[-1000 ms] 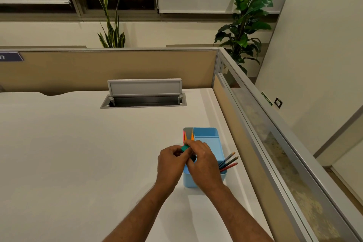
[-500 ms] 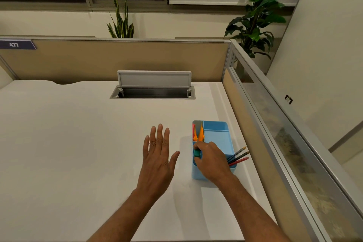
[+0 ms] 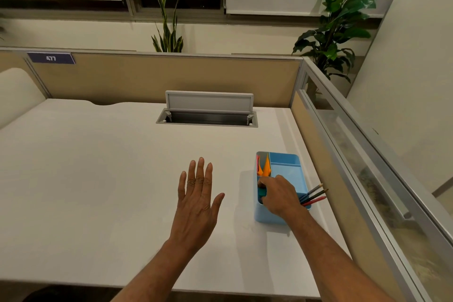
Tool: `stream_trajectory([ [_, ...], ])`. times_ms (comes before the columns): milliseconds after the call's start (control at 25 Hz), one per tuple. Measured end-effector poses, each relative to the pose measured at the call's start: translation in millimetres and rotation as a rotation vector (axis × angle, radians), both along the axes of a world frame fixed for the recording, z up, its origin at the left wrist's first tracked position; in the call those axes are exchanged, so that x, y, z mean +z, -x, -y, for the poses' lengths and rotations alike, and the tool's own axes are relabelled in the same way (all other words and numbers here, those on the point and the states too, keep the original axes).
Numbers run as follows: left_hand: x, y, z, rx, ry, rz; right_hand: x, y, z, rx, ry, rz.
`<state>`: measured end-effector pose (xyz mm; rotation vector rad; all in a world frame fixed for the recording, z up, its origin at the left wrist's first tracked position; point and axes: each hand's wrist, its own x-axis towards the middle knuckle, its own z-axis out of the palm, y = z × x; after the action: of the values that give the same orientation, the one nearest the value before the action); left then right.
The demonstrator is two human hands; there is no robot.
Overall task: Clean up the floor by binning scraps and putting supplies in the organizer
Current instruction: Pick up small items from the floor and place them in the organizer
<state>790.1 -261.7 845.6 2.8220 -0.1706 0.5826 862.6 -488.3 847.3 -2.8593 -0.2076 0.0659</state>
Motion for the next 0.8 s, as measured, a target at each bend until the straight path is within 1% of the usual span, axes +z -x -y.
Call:
stream_trajectory([
  [120,5.2,11.8,-8.2,0.0,0.0,0.018,6.7,7.3,-1.4,-0.036,-0.01,0.006],
  [200,11.7,21.1,-14.2,-0.004,0.013,0.049,14.4,22.7,-5.0,-0.102,-0.128,0.034],
  [240,15.9,26.9,-18.5,-0.004,0.017,0.061,20.0,33.8,-8.8,-0.138,-0.214,0.081],
  [320,26.7,42.9,-29.0,-0.008,0.018,0.083,35.0,63.1,-19.5,-0.179,-0.347,0.242],
  [400,40.4,63.1,-40.6,-0.023,0.026,0.106,51.5,98.7,-32.1,-0.171,-0.396,0.393],
  [480,56.0,87.6,-53.5,-0.042,0.04,0.125,65.6,139.3,-45.9,-0.185,-0.434,0.472],
  [560,71.4,118.7,-67.0,-0.059,0.056,0.144,75.3,184.1,-61.2,-0.228,-0.452,0.48],
  [680,89.2,175.9,-91.2,-0.092,0.058,0.18,87.0,256.7,-93.6,-0.254,-0.409,0.485],
  [800,103.3,228.1,-118.3,-0.136,0.045,0.239,99.2,323.8,-129.4,-0.23,-0.362,0.612],
])
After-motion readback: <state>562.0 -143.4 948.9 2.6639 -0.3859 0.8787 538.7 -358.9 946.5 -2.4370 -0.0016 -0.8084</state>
